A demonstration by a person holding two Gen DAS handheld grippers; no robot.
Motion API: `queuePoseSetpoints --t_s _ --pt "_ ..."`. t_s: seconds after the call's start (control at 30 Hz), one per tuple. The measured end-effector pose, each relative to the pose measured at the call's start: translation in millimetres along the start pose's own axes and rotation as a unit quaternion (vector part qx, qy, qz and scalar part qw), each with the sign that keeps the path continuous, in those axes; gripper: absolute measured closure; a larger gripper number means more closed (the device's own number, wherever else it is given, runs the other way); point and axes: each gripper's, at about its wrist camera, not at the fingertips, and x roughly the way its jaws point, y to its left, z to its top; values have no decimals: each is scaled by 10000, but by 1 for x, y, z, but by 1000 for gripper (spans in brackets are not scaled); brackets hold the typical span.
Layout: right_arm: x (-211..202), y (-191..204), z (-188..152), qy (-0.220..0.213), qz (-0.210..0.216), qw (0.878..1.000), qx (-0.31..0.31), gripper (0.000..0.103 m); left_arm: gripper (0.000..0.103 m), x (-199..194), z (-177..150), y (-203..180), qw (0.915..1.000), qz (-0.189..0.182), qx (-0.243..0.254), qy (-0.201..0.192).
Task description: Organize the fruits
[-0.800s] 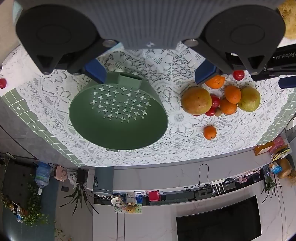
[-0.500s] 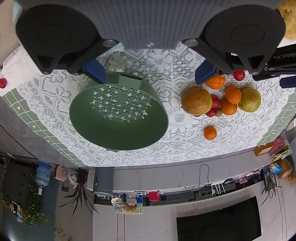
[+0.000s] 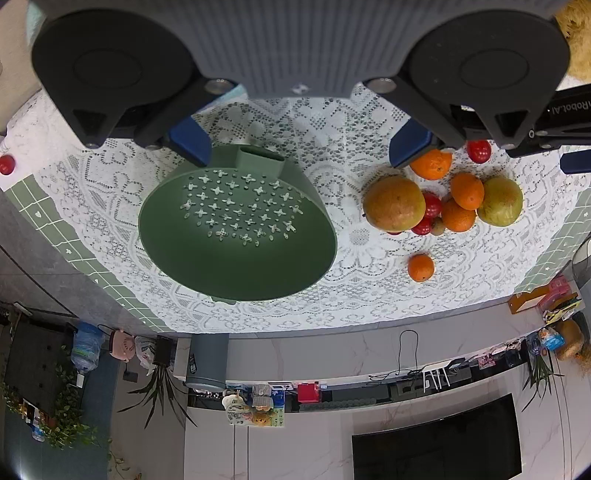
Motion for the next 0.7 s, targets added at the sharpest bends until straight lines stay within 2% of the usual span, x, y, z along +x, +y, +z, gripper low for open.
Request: queuePoseSetpoints --t_s 0.7 --pt "0 1 0 14 -20 10000 -23 4 14 1 -1 2 10000 9 -42 44"
